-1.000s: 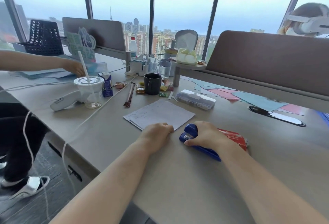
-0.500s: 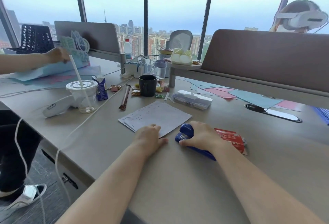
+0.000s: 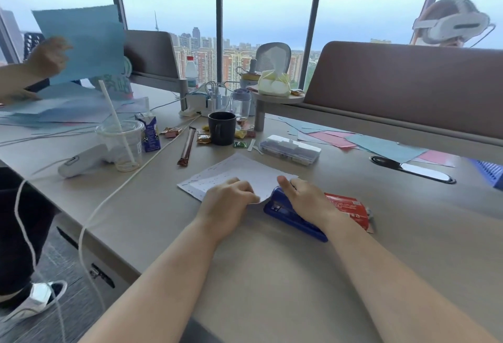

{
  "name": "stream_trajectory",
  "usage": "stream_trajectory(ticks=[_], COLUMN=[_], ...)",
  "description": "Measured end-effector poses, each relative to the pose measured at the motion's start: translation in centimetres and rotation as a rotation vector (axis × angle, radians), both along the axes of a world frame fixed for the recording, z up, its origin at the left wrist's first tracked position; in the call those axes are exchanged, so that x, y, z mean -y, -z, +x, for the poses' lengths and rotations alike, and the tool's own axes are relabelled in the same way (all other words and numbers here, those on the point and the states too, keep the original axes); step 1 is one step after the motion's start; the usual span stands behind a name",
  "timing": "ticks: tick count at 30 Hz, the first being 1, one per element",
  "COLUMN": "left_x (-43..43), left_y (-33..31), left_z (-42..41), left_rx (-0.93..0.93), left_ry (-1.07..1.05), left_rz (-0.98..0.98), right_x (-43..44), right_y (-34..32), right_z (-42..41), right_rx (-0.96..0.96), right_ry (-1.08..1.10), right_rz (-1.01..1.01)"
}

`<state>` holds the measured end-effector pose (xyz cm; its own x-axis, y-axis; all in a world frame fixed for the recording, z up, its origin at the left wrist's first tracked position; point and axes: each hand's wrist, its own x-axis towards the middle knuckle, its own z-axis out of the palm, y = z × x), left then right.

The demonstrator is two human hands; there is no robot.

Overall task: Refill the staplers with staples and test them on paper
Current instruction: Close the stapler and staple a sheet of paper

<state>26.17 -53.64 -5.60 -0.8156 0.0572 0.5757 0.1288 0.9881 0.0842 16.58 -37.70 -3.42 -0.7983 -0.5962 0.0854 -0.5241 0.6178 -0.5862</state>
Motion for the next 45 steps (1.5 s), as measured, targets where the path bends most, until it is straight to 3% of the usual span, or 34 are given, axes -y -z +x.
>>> stream_trajectory(ticks=[7, 12, 18, 25, 30, 35, 40, 43, 45], left_x=[-0.5, -0.6, -0.6, -0.7, -0.3, 0.0, 0.8, 1.6, 1.9], left_y=[0.0, 0.1, 0.2, 0.2, 0.7, 0.6, -0.2, -0.2, -0.2], left_z=[0.1, 0.2, 0.0, 0.2, -0.1, -0.1, 0.1, 0.4, 0.6], left_rx=[0.176, 0.19, 0.169, 0.158, 0.149, 0.2, 0.319, 0.236, 0.21], left_ry=[0.091, 0.081, 0.095, 0.101, 0.11, 0.104, -0.189, -0.478, -0.555], left_rz=[0.162, 0.233, 0.171, 0.287, 0.279, 0.262, 0.124, 0.257, 0.374], right_x=[-0.2, 0.3, 3.0, 4.9, 5.1, 5.0, 5.4, 5.4, 5.3], right_y=[0.1, -0.4, -1.3, -0.9, 0.2, 0.3, 0.0, -0.1, -0.1], right_z=[-0.5, -1.1, -2.2, -3.1, -3.3, -3.2, -3.3, -3.3, -3.1], right_rx=[0.003, 0.035, 0.039, 0.104, -0.008, -0.037, 0.111, 0.161, 0.166], right_ry=[0.085, 0.074, 0.061, 0.122, 0.149, 0.137, 0.12, 0.11, 0.115], right_rz=[-0.147, -0.032, 0.043, 0.136, 0.259, 0.256, 0.281, 0.265, 0.254])
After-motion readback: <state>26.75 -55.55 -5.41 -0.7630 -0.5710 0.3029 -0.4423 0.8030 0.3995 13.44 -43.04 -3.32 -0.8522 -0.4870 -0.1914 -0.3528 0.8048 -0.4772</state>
